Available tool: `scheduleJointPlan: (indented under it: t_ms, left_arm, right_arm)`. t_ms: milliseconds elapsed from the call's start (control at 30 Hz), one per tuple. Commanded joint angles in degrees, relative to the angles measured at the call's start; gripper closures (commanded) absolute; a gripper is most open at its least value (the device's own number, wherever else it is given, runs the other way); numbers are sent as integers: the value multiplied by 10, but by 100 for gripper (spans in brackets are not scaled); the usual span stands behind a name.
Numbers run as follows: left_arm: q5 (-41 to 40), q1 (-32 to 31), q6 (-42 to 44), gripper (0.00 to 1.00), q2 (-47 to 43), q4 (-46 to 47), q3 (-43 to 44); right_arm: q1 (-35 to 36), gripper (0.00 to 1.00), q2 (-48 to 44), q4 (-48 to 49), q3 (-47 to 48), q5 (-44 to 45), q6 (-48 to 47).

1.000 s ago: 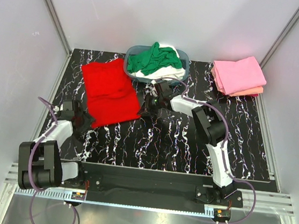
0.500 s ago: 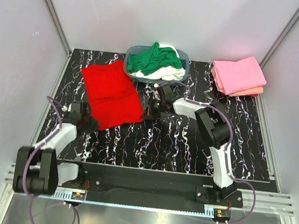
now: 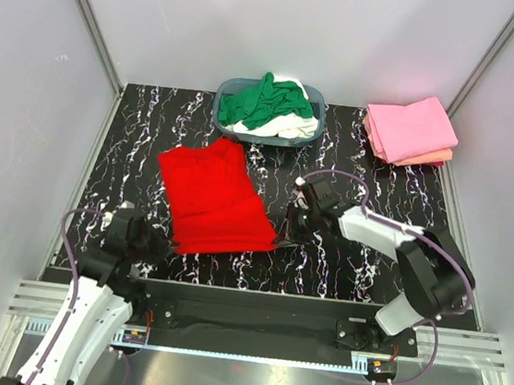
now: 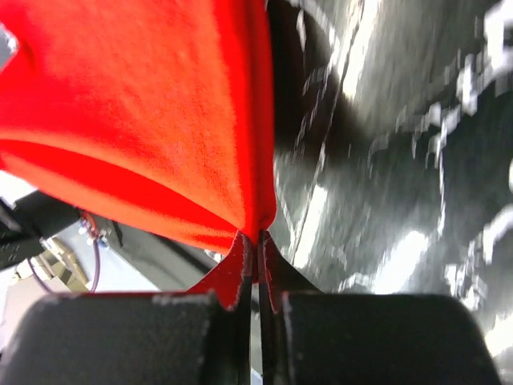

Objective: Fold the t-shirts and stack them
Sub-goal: Fold the tshirt

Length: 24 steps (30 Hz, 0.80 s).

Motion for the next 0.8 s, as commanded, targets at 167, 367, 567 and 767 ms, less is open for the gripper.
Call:
scheduleJointPlan:
  t_ms: [167, 367, 567, 767]
  left_arm:
    - [58, -3, -52, 100, -137, -168, 21]
    - [49, -2, -37, 100, -149, -244, 98]
    - [44, -2, -3, 100, -129, -282, 153]
    - [31, -2, 77, 100, -22, -233, 201]
  right_arm:
    - [29, 100, -141, -96, -44, 33, 32]
    - [65, 100, -215, -163, -48, 59, 66]
    - [68, 100, -288, -221, -30, 68, 92]
    - [68, 100, -242, -248, 53, 108, 63]
